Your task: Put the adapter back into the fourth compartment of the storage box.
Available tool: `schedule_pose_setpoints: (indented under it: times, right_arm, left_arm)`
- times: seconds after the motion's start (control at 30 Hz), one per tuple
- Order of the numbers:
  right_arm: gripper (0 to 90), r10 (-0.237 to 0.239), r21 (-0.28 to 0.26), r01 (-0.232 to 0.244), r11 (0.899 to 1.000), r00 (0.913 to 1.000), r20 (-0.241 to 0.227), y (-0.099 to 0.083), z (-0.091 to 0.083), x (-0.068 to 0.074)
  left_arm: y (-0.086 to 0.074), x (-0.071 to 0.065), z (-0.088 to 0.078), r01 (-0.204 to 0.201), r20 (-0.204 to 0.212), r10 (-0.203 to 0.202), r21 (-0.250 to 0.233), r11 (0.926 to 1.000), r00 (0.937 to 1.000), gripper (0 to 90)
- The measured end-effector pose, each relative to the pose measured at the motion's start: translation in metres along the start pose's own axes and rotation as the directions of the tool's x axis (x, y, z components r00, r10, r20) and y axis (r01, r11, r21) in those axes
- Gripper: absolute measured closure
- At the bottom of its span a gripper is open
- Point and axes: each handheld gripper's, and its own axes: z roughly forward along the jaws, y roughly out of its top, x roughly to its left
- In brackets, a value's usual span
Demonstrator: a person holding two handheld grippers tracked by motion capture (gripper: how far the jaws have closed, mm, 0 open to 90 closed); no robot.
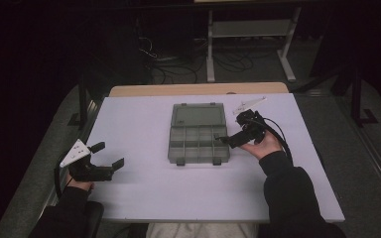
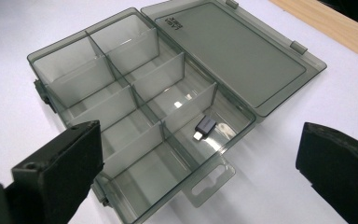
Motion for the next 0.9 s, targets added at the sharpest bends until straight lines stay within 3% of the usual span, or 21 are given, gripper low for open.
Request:
schedule_pose_setpoints:
  times: [0.5,0.9]
  right_arm:
    - [0.4,-0.021,-0.019,0.021,1.0,0.9998,-0.005,-0.018,-0.01,0.014]
    - [0.4,-0.001,-0.047,0.002,0.999,0.9998,0.018,-0.034,-0.025,0.011]
  left_arm:
    - [0.0,0.0,0.0,-0.002,0.0,0.002,-0.001,1.0,1.0,0.0]
    - [0.0,0.0,0.0,0.0,-0.003,0.0,-0.001,1.0,1.0,0.0]
